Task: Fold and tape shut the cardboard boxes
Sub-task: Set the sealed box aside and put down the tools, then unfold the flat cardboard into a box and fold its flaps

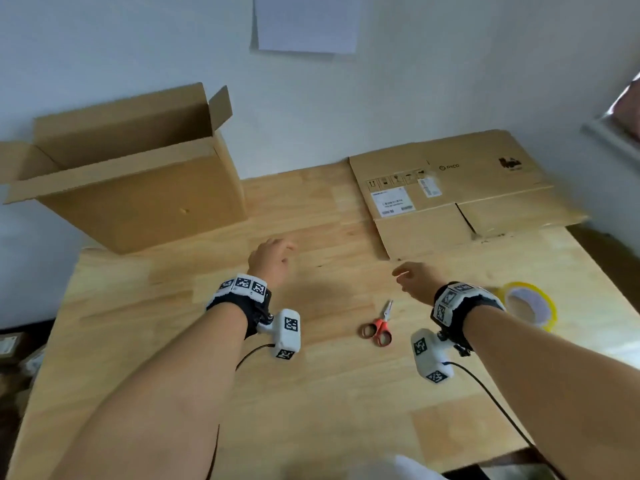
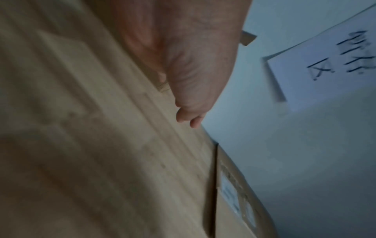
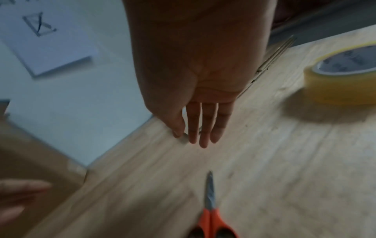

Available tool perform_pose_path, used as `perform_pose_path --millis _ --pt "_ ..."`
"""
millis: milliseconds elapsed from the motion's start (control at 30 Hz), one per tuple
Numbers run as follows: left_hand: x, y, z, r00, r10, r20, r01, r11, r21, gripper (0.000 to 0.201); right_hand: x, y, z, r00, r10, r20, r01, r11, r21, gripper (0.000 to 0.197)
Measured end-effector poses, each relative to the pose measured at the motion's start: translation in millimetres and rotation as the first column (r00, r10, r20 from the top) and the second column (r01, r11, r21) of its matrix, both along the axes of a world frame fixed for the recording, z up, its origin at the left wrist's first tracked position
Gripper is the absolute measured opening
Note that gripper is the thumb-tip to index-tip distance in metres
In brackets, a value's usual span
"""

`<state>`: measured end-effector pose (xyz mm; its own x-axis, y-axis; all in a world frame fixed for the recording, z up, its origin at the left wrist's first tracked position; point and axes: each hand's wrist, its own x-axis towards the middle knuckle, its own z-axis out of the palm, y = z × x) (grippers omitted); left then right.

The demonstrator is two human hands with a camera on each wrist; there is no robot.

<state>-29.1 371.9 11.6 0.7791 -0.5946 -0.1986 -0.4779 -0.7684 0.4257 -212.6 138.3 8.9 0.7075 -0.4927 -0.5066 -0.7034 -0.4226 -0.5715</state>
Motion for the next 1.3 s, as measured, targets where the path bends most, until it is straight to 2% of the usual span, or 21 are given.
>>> perform_pose_path --millis 67,133,233,300,333,467,633,800,933,1033,1167,1233,1300 --pt "-22.3 7.0 -19.8 0.991 0.015 -0.135 -0.015 1.0 0.0 0.035 -14.7 11.5 -10.6 0.979 0.185 -0.086 -0.19 0.98 -0.058 0.036" --pt "-39.6 16.7 -36.9 0.976 0.044 -0.214 -0.04 0.999 0.024 0.031 -22.5 28.0 -24.0 0.94 0.314 -0.134 -0.323 0.945 -0.049 0.04" --pt "-54.3 29.3 -52.2 0.96 0.095 -0.262 -0.08 0.994 0.069 0.031 -31.2 49.2 -41.5 0.9 0.386 -0.201 -0.395 0.919 -0.002 0.035" --pt "-61.4 34.7 -54.7 0.956 0.113 -0.271 -0.089 0.991 0.098 0.031 -35.7 58.9 -49.6 0.848 0.445 -0.288 -0.466 0.885 -0.003 0.031" --pt "-64.2 35.9 -54.4 0.957 0.114 -0.268 -0.087 0.99 0.108 0.03 -37.7 60.9 -53.4 0.853 0.43 -0.296 -0.459 0.888 -0.033 0.031" --pt "-69.6 33.2 -53.2 0.956 0.109 -0.271 -0.081 0.99 0.112 0.03 -44.8 58.9 -66.9 0.915 0.287 -0.284 -0.335 0.933 -0.136 0.03" --pt "-69.4 16.9 -54.0 0.951 0.096 -0.293 -0.075 0.994 0.082 0.029 -61.8 37.1 -81.2 0.952 0.104 -0.288 -0.162 0.97 -0.183 0.044" --pt "-75.6 -14.2 -51.3 0.943 0.074 -0.324 -0.052 0.996 0.075 0.026 -80.7 16.6 -78.8 0.958 0.094 -0.272 -0.159 0.961 -0.227 0.024" --pt "-83.9 -50.1 -47.4 0.938 0.062 -0.34 -0.044 0.997 0.058 0.026 -83.8 -15.6 -63.8 0.996 -0.055 -0.069 0.041 0.98 -0.196 0.016" --pt "-89.6 -84.3 -45.8 0.931 0.061 -0.361 -0.048 0.998 0.044 0.028 -85.9 -49.8 -37.5 0.995 -0.093 0.046 0.099 0.982 -0.164 0.02" --pt "-98.1 -142.4 -42.5 0.923 0.064 -0.38 -0.083 0.996 -0.033 0.029 -96.0 -111.0 -7.8 0.931 -0.281 0.233 0.326 0.927 -0.185 0.024" --pt "-103.5 -173.6 -39.1 0.929 0.048 -0.367 -0.075 0.995 -0.061 0.027 -108.5 -144.1 -0.6 0.912 -0.348 0.216 0.393 0.894 -0.217 0.027" --pt "-109.6 -205.3 -35.1 0.941 0.033 -0.338 -0.066 0.994 -0.089 0.025 -127.0 -177.4 -1.4 0.912 -0.395 0.113 0.411 0.873 -0.263 0.03"
